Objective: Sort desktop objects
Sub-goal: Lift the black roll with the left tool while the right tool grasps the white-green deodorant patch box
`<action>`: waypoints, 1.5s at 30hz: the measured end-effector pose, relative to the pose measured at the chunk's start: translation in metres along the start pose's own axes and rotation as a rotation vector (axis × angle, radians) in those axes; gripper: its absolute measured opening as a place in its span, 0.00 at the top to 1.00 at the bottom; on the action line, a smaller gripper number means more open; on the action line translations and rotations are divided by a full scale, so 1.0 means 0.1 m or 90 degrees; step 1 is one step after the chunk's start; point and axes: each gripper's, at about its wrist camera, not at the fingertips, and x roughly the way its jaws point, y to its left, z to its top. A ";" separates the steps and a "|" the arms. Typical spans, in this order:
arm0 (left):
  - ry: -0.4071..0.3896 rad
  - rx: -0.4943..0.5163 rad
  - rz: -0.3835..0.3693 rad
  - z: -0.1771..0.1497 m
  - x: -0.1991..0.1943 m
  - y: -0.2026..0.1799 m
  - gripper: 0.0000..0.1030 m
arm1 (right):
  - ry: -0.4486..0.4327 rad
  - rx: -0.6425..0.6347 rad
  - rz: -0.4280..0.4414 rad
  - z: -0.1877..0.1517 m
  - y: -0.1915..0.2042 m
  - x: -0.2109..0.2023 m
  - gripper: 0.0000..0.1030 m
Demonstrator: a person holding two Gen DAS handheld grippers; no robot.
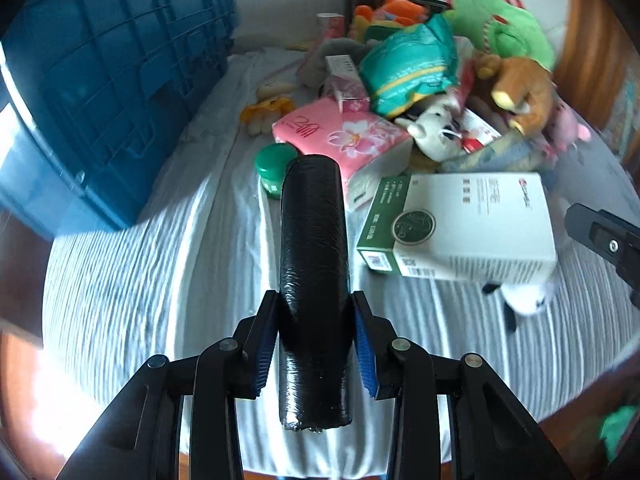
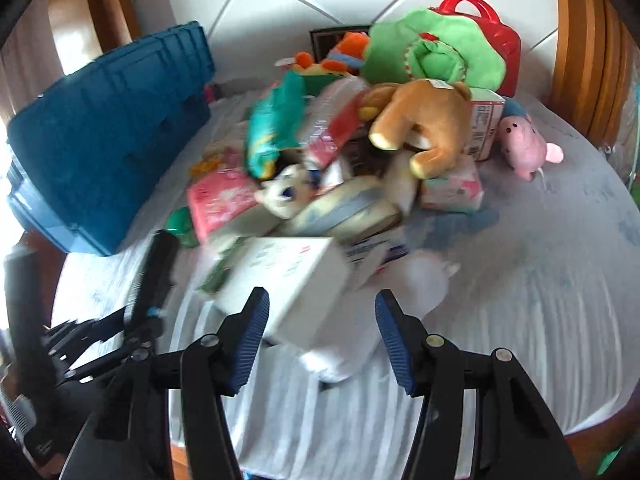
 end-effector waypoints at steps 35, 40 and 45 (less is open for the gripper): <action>0.087 -0.130 0.093 -0.30 0.58 0.81 0.47 | 0.197 -0.217 0.134 -0.13 1.17 0.76 0.17; 0.078 -0.119 0.070 -0.26 0.61 0.84 0.64 | 0.213 -0.188 0.123 -0.10 1.18 0.87 0.13; 0.084 -0.119 0.052 -0.26 0.59 0.88 0.65 | 0.216 -0.184 0.103 -0.10 1.23 0.86 0.14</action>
